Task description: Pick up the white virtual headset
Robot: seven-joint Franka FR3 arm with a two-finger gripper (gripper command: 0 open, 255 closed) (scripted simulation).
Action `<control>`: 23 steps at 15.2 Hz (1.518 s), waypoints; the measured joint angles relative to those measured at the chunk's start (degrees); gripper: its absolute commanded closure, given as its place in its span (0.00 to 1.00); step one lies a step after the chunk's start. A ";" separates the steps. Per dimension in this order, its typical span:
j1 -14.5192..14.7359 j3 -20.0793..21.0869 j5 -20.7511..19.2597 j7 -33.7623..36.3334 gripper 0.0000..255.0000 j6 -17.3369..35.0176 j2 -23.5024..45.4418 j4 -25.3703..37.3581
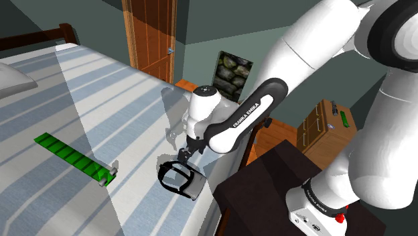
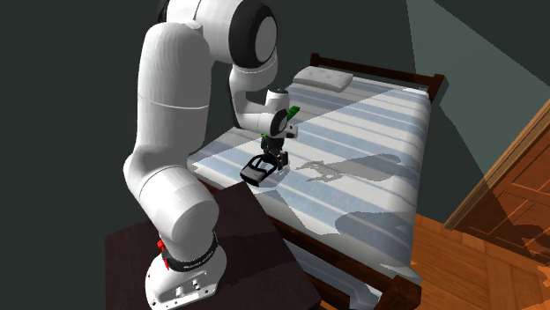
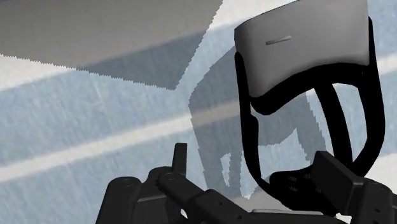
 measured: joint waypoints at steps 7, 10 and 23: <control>4.08 -2.87 -3.55 3.38 0.00 3.65 8.31 4.32; 4.76 -3.89 -4.34 3.77 0.00 5.29 10.59 5.04; 4.72 -3.72 -4.23 3.78 1.00 5.00 10.27 4.95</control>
